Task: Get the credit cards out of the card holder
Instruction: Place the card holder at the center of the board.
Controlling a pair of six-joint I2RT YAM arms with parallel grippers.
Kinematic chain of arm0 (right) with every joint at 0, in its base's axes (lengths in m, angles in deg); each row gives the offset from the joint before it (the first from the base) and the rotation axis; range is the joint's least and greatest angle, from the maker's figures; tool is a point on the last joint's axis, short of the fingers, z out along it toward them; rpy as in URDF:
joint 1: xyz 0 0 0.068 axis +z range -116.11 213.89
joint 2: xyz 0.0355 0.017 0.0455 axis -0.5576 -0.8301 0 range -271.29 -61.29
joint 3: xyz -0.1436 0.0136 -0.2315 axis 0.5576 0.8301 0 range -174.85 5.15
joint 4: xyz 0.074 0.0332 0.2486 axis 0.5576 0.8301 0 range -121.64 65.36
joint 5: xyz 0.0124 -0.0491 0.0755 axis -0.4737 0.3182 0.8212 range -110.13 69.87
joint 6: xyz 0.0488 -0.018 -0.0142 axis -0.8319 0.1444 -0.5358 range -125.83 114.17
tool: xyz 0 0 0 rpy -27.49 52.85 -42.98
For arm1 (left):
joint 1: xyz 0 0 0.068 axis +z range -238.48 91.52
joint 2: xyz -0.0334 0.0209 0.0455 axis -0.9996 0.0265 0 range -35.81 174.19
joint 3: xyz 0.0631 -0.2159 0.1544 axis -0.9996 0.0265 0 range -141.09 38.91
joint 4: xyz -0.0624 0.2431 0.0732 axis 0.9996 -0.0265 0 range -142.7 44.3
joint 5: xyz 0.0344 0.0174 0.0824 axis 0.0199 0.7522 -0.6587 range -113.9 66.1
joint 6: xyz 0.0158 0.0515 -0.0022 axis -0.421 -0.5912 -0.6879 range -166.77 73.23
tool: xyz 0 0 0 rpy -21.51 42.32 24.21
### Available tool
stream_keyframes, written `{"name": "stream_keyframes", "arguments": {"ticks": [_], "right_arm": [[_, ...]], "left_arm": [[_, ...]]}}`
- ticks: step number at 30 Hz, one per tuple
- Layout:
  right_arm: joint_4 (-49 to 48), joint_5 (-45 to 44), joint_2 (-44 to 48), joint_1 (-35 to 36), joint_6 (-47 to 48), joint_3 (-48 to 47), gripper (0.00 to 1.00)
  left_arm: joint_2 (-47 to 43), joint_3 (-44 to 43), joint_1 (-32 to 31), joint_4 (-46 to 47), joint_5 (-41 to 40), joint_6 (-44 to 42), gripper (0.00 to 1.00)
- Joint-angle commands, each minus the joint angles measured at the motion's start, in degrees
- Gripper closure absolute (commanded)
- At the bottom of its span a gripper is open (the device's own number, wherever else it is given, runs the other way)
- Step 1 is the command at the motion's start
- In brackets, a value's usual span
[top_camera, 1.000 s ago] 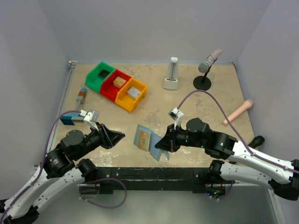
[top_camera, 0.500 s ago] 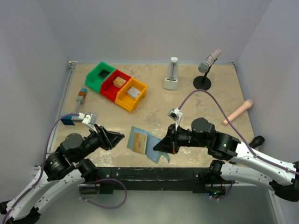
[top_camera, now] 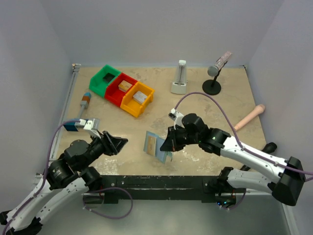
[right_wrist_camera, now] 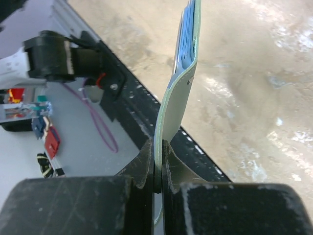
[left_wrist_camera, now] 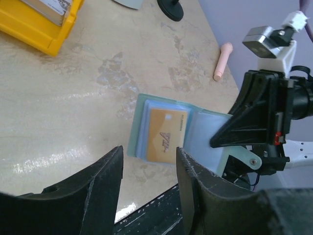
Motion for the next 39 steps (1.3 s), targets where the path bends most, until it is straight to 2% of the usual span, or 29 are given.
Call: {"name": "stream_keyframes", "arguments": {"ticks": [1, 6, 10, 25, 36, 39], "right_arm": [[-4.31, 5.53, -6.00, -3.46, 3.39, 0.80, 1.00], [-9.23, 8.87, -13.83, -6.36, 4.46, 2.46, 1.00], [-11.61, 9.93, -16.99, -7.59, 4.89, 3.26, 1.00], [-11.79, 12.04, -24.38, -10.58, 8.94, 3.61, 1.00], [-10.74, 11.07, -27.46, -10.94, 9.64, 2.91, 1.00], [-9.95, 10.37, -27.63, -10.94, 9.91, 2.91, 0.95]], "left_arm": [[4.07, 1.73, -0.26, 2.70, 3.44, -0.66, 0.48], [10.48, 6.92, -0.26, 14.02, 14.42, 1.71, 0.48], [15.32, 10.17, -0.26, 21.93, 17.60, 2.68, 0.50], [37.11, 15.36, -0.34, 43.47, 19.89, 5.23, 0.58], [47.67, 15.62, -0.26, 47.61, 18.05, 5.49, 0.63], [49.51, 15.63, -0.26, 47.71, 17.17, 5.58, 0.66]]}}
